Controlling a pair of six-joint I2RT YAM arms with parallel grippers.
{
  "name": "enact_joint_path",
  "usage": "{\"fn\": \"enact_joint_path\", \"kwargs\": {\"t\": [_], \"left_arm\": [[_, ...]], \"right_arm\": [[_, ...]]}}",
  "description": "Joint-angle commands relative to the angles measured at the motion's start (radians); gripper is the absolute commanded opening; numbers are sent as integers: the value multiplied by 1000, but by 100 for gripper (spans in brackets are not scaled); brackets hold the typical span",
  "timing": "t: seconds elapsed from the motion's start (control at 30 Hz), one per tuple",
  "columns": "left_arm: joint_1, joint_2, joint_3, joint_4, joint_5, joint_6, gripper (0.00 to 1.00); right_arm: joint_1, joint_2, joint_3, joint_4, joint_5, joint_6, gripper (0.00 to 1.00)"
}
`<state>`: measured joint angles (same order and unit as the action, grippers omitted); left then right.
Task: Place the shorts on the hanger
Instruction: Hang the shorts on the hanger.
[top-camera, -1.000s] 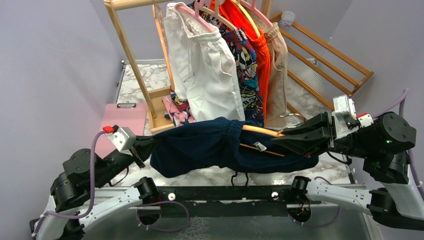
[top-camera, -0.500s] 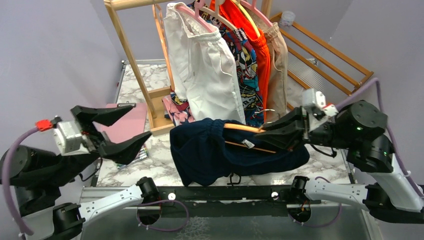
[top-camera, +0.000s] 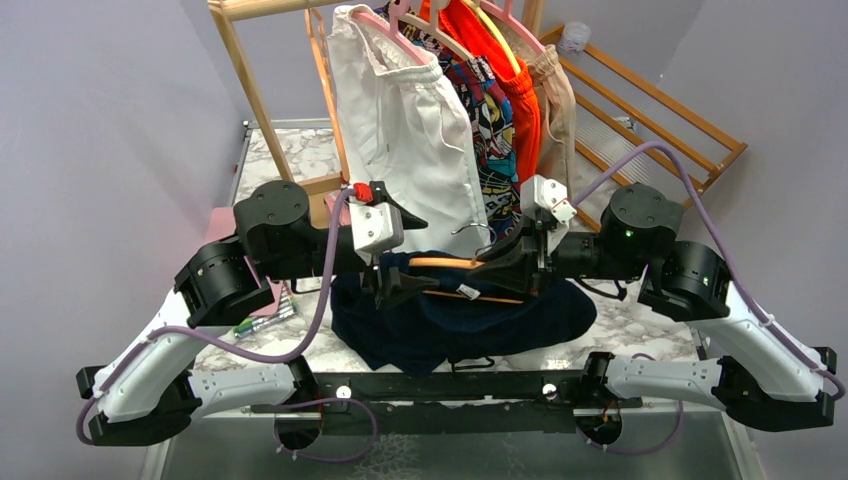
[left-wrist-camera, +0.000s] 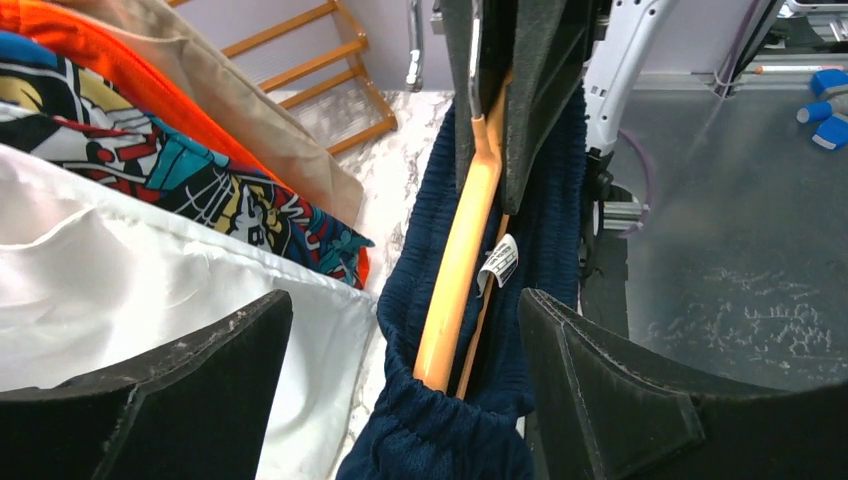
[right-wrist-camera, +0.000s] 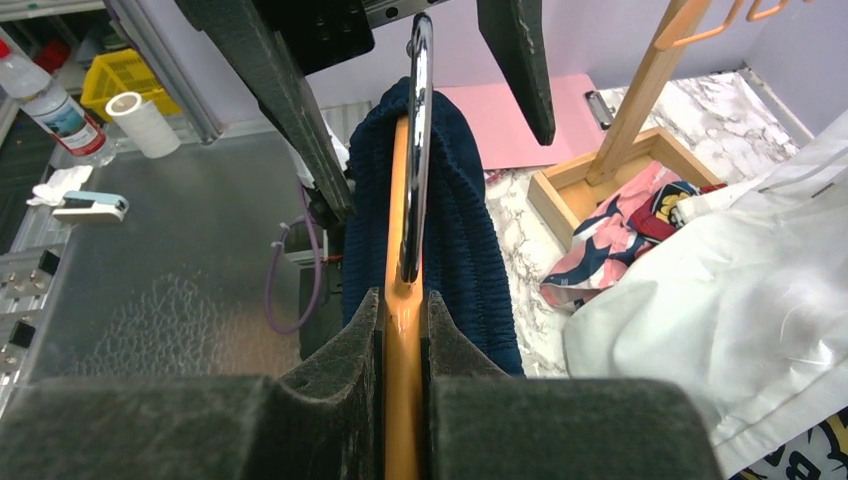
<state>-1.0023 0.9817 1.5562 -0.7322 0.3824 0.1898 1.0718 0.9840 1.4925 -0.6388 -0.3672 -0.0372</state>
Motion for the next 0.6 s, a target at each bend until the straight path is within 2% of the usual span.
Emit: {"fn": "enact_joint_path", "kwargs": {"t": [0.0, 0.4, 0.57], "left_arm": [[2, -25, 22, 31, 61, 70, 85], [2, 11, -28, 28, 83, 110, 68], [2, 15, -72, 16, 95, 117, 67]], "right_arm": [[1, -3, 6, 57, -47, -11, 1], [1, 50, 17, 45, -80, -32, 1], [2, 59, 20, 48, -88, -43, 1]]}}
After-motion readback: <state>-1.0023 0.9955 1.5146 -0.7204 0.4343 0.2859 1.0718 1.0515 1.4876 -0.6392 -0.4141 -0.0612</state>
